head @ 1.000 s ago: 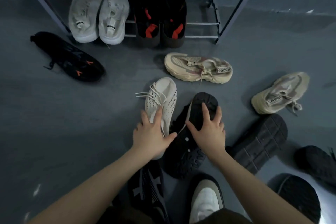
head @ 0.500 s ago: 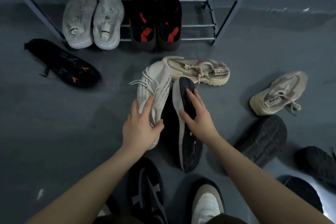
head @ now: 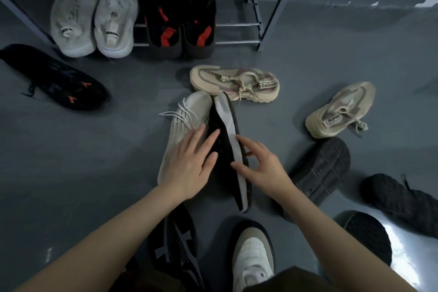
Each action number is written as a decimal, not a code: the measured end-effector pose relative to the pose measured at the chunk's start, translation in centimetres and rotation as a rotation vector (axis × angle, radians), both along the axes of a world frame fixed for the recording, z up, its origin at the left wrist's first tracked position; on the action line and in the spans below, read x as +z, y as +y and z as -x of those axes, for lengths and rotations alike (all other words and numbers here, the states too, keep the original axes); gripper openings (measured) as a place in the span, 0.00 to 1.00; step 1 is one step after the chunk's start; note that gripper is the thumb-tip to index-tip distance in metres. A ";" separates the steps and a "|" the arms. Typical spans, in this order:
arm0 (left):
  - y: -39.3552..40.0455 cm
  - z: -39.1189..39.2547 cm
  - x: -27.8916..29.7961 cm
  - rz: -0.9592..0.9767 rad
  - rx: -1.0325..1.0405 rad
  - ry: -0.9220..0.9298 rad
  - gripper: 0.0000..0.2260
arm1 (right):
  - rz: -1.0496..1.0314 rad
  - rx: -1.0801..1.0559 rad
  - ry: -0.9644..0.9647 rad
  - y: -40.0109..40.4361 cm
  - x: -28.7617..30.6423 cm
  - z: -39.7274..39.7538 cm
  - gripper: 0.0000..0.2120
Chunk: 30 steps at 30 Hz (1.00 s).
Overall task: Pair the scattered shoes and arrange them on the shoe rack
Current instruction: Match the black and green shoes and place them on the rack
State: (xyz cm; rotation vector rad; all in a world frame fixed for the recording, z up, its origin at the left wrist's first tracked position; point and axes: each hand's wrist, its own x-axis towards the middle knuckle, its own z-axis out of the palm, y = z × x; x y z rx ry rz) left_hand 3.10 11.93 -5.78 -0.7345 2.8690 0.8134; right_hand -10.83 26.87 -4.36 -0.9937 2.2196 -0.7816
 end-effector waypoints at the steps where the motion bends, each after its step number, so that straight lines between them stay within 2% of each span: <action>1: 0.1 0.4 0.3 -0.030 -0.042 0.021 0.26 | 0.029 -0.030 -0.006 0.3 0.0 -0.2 0.28; 5: -0.4 2.2 0.9 0.016 -0.159 0.027 0.26 | 0.090 -0.102 0.194 1.1 0.1 0.0 0.18; 8: -0.4 5.1 1.7 0.075 -0.288 0.005 0.27 | 0.068 -0.188 0.193 2.4 0.8 0.1 0.23; 10: -0.2 7.1 1.9 0.128 -0.378 -0.030 0.25 | 0.003 -0.172 0.176 3.2 1.3 -0.3 0.29; 13: -0.3 9.4 1.7 0.191 -0.457 -0.063 0.22 | -0.130 -0.211 0.255 4.4 1.0 -0.7 0.32; 15: -0.5 10.7 1.4 0.212 -0.509 -0.077 0.22 | -0.158 -0.308 0.300 5.1 0.6 -0.7 0.31; 17: -0.6 11.7 1.2 0.219 -0.565 -0.069 0.23 | -0.220 -0.323 0.376 5.6 -0.1 -0.7 0.35; 19: -0.8 12.2 0.8 0.239 -0.626 -0.067 0.29 | -0.304 -0.274 0.444 5.8 -1.3 -0.8 0.44; 22: -1.4 12.8 0.7 0.324 -0.742 -0.121 0.45 | -0.400 -0.192 0.468 5.3 -2.7 -1.0 0.55; 24: -1.6 13.3 0.7 0.448 -0.838 -0.159 0.53 | -0.382 -0.180 0.475 5.1 -3.3 -0.7 0.54; 26: -1.5 13.9 0.7 0.509 -0.881 -0.183 0.56 | -0.317 -0.184 0.470 5.3 -3.3 -0.3 0.51; 30: -1.7 14.5 0.9 0.442 -0.860 -0.083 0.56 | -0.086 -0.214 0.461 6.3 -1.8 0.5 0.44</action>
